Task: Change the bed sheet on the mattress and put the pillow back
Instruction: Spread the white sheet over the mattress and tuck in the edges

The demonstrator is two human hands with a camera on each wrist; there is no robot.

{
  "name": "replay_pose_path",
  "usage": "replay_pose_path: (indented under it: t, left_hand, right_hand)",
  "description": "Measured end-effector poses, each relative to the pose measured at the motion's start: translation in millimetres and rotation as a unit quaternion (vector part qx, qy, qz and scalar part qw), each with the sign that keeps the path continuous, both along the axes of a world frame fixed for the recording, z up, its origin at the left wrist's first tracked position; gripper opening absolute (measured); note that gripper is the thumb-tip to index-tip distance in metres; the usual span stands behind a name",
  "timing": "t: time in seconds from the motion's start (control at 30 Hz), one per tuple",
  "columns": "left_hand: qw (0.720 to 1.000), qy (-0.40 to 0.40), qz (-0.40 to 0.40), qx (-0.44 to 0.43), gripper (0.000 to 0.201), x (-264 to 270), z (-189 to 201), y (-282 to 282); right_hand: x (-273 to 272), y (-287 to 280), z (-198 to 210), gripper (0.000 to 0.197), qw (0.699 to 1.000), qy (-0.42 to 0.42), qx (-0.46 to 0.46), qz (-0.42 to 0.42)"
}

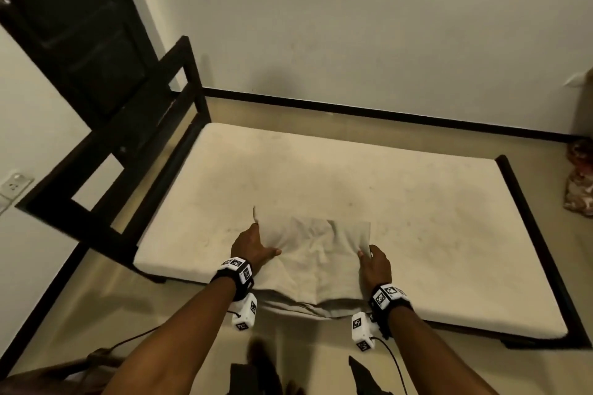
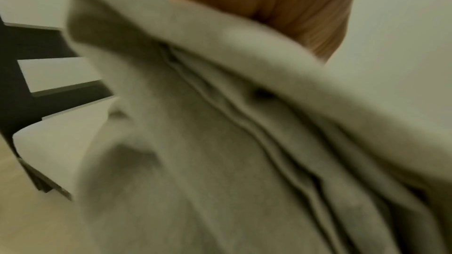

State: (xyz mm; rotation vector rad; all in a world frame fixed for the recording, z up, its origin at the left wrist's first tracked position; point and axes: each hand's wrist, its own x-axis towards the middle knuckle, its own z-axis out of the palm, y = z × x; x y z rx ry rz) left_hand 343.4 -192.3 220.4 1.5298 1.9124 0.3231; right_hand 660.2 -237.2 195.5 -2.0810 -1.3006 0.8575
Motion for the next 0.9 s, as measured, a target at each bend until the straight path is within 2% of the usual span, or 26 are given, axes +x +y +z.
replay_pose_path:
  t: [0.1, 0.2, 0.3, 0.4, 0.57, 0.7, 0.83, 0.9]
  left_hand:
    - [1.0, 0.015, -0.02, -0.015, 0.085, 21, -20, 33]
    - [0.999, 0.02, -0.025, -0.032, 0.088, 34, -45, 68]
    - [0.998, 0.014, -0.027, -0.061, 0.091, 45, -77, 102]
    - [0.993, 0.02, -0.04, -0.105, 0.08, 56, -108, 129]
    - [0.985, 0.013, -0.051, -0.164, 0.077, 77, -162, 146]
    - [0.984, -0.009, -0.025, -0.177, 0.091, 87, -215, 151]
    - [0.988, -0.016, 0.021, -0.154, 0.077, 94, -260, 160]
    - [0.99, -0.025, 0.031, -0.135, 0.071, 101, -285, 163]
  right_hand:
    - [12, 20, -15, 0.046, 1.0, 0.005, -0.007, -0.03]
    - [18, 47, -36, 0.048, 0.999, 0.005, -0.016, -0.05]
    - [28, 75, -57, 0.038, 0.995, 0.006, -0.061, -0.079]
    - [40, 100, -81, 0.048, 0.993, -0.008, -0.084, -0.088]
    - [56, 129, -118, 0.028, 0.984, -0.007, -0.134, -0.115]
    - [70, 140, -161, 0.044, 0.976, 0.039, -0.135, -0.167]
    - [89, 150, -205, 0.026, 0.973, 0.059, -0.135, -0.178]
    - [101, 156, -233, 0.03, 0.975, 0.06, -0.115, -0.183]
